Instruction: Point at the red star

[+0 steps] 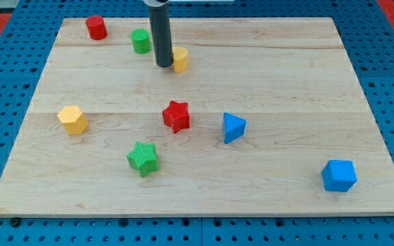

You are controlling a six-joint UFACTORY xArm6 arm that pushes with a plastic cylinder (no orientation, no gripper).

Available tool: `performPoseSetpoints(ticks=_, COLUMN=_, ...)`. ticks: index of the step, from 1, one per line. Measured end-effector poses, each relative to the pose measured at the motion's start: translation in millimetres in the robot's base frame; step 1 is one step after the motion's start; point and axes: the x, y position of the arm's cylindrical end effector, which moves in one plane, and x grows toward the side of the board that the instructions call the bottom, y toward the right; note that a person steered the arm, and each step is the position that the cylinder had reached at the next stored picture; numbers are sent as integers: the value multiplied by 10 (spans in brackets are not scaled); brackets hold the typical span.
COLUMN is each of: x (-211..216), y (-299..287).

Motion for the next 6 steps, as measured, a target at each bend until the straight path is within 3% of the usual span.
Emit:
performPoseSetpoints(ticks=1, x=0, y=43)
performPoseSetpoints(ticks=5, x=846, y=-44)
performPoseSetpoints(ticks=6, x=846, y=-74)
